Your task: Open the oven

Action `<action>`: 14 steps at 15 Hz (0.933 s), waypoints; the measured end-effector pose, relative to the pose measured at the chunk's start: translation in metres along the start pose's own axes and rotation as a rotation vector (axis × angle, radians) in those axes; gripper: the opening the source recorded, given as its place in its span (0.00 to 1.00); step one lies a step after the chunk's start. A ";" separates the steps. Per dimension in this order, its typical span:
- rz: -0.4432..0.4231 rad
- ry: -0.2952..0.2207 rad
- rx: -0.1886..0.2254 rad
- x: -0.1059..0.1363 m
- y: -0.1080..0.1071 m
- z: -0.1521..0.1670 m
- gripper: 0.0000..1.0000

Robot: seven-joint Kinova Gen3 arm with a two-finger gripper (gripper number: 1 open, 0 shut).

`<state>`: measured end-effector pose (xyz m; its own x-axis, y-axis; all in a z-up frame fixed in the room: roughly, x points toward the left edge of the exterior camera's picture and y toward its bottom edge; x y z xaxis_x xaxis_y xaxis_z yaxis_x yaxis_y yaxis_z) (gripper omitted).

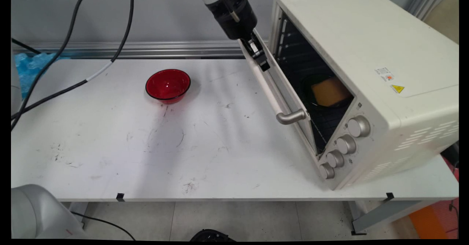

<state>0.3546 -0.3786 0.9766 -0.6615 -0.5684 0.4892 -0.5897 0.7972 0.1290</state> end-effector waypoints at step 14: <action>-0.005 0.019 0.005 -0.033 0.001 0.017 0.00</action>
<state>0.3679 -0.3626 0.9454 -0.6498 -0.5681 0.5050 -0.5951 0.7936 0.1270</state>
